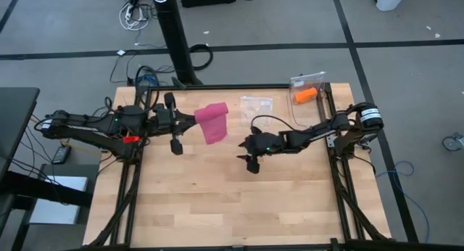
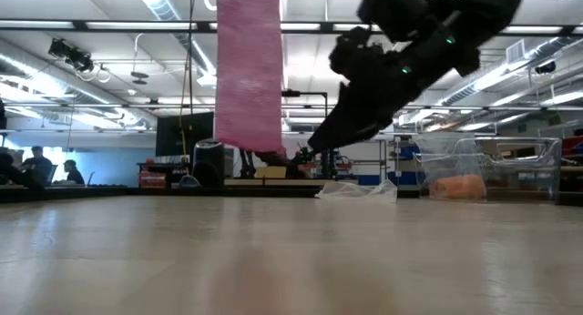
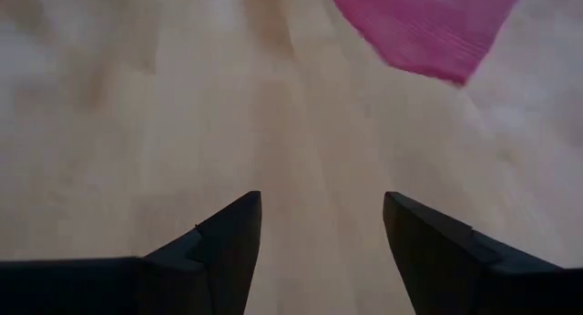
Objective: Roll bandage
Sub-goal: Roll the pink bandage
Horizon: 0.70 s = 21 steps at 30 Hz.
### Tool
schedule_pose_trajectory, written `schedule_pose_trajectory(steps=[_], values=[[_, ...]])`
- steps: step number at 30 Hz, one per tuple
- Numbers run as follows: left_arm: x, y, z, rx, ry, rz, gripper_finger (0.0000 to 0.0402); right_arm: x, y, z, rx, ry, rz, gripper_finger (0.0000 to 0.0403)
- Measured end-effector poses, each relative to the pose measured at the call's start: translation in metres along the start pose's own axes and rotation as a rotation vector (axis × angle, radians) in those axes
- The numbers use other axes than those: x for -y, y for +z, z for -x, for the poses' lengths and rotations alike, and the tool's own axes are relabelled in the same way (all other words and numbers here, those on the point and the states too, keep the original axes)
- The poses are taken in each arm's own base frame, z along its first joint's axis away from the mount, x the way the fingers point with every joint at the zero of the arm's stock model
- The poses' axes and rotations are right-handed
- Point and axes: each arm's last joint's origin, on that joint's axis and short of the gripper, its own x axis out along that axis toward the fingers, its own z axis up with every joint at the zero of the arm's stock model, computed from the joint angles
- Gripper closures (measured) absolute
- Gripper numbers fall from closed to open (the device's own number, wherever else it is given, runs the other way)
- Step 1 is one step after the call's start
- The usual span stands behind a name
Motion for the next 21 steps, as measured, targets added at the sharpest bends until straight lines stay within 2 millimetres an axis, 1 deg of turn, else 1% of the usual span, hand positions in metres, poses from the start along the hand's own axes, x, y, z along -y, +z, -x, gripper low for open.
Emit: schedule_pose_trajectory(steps=[4,6,8,10,12,15,18,21], values=[[0.001,0.0,0.0,0.002,-0.042,-0.003,0.0381,0.011,-0.019,0.009,0.197,0.126,-0.075,0.0172],[0.002,0.0,0.0,0.01,-0.063,0.001,0.0381,0.017,-0.026,0.011,0.297,0.13,-0.104,0.0174],[0.002,0.0,0.0,0.013,-0.082,0.006,0.0381,0.021,-0.032,0.011,0.354,0.109,-0.116,0.0175],[0.003,0.001,0.0,0.018,-0.095,0.009,0.0381,0.024,-0.03,0.009,0.398,0.084,-0.113,0.0178],[0.003,0.002,0.0,0.027,-0.111,0.013,0.0381,0.028,-0.022,0.006,0.434,0.068,-0.095,0.0184],[0.004,0.002,0.0,0.037,-0.134,0.031,0.0381,0.036,-0.012,0.001,0.433,0.071,-0.078,0.0194],[0.004,0.003,0.0,0.048,-0.14,0.037,0.0381,0.048,-0.005,0.0,0.448,0.091,-0.07,0.0196],[0.004,0.005,0.0,0.059,-0.153,0.04,0.0381,0.063,-0.005,0.0,0.445,0.101,-0.071,0.0188]])
